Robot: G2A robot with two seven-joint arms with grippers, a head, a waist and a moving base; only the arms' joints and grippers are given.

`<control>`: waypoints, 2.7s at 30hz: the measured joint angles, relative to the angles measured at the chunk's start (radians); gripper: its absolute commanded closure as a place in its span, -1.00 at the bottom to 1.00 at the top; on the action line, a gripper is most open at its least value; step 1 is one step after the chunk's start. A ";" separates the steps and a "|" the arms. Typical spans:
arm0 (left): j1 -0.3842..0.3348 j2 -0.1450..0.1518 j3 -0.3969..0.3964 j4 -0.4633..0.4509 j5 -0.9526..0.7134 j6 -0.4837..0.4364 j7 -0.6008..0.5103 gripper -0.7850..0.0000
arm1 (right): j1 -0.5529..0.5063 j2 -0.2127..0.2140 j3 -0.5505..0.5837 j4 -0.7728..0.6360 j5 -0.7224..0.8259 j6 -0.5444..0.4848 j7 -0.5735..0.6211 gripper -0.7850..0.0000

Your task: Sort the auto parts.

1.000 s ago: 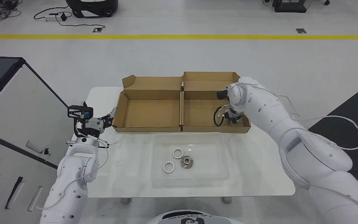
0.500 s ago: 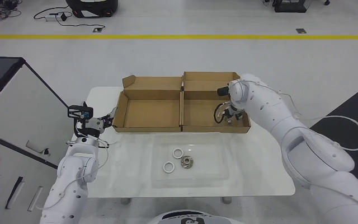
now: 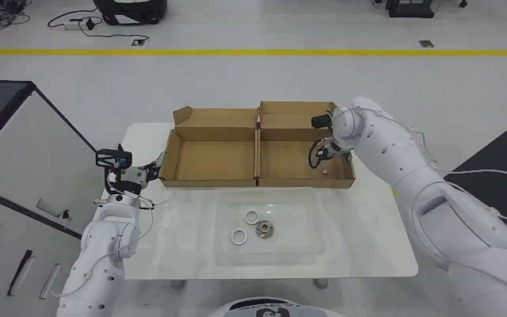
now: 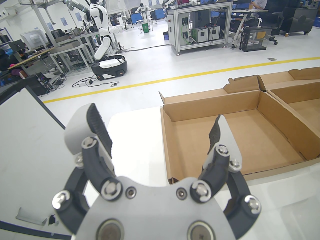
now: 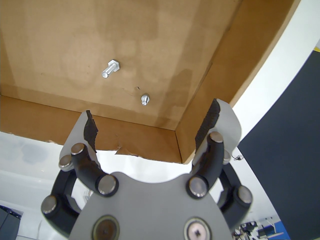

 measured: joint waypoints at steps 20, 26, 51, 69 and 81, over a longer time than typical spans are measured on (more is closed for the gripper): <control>0.000 0.000 0.000 0.000 0.000 0.000 0.000 -1.00 | -0.300 0.177 0.426 -0.613 0.082 0.053 0.026 -1.00; 0.000 0.000 0.000 0.000 0.000 0.000 0.000 -1.00 | -0.433 0.211 0.588 -0.768 0.224 0.014 0.014 -1.00; 0.000 0.000 0.000 0.000 0.000 0.000 0.000 -1.00 | -0.908 0.265 1.134 -0.953 0.993 -0.119 0.014 -1.00; 0.000 0.000 0.000 0.000 0.000 0.000 0.000 -1.00 | -1.032 0.267 1.268 -0.843 1.355 -0.198 0.115 -1.00; 0.000 0.000 0.000 0.000 0.000 0.000 0.000 -1.00 | -1.031 0.267 1.268 -0.841 1.355 -0.197 0.115 -1.00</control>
